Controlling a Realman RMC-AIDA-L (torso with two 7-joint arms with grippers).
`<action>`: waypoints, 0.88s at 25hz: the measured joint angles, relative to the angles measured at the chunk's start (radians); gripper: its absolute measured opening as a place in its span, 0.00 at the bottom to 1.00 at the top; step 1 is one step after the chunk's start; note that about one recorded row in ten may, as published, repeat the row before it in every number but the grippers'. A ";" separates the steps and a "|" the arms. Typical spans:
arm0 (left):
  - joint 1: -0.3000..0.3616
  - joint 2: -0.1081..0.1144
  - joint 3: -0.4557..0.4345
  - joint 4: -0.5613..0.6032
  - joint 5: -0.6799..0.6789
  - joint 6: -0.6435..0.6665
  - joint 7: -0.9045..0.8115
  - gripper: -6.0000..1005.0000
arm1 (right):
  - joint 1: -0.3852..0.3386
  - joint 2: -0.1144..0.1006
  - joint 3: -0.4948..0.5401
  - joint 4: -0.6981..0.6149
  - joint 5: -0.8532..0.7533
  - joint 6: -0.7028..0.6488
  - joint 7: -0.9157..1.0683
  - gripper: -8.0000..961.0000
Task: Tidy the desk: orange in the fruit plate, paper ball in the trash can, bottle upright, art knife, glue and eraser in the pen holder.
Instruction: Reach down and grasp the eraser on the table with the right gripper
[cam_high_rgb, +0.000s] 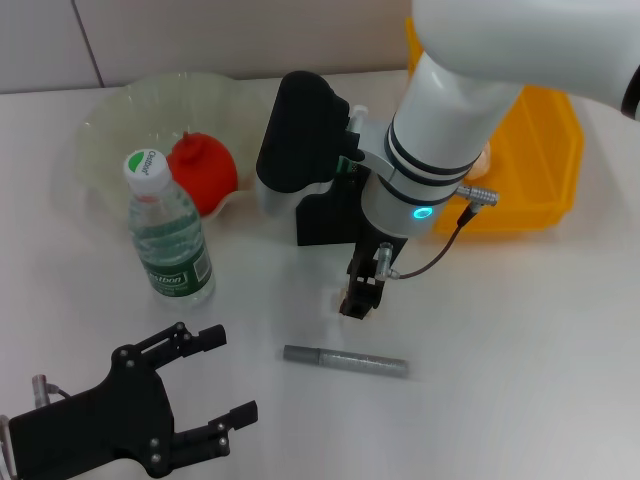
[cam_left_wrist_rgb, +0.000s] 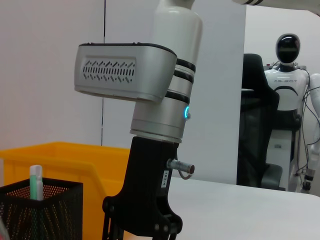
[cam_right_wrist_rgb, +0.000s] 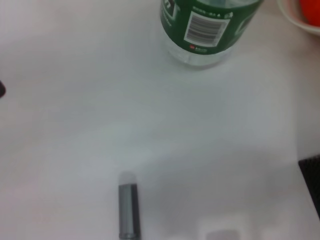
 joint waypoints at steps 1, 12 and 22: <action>0.000 0.000 0.000 0.001 0.000 0.000 0.000 0.80 | 0.000 0.000 0.000 0.000 0.000 0.000 0.000 0.50; -0.002 0.000 0.000 0.000 0.000 0.000 0.001 0.80 | -0.002 0.000 -0.024 0.008 0.009 0.023 0.001 0.50; -0.002 0.000 0.000 0.000 0.000 0.000 0.001 0.80 | 0.009 0.000 -0.025 0.030 0.012 0.023 0.003 0.48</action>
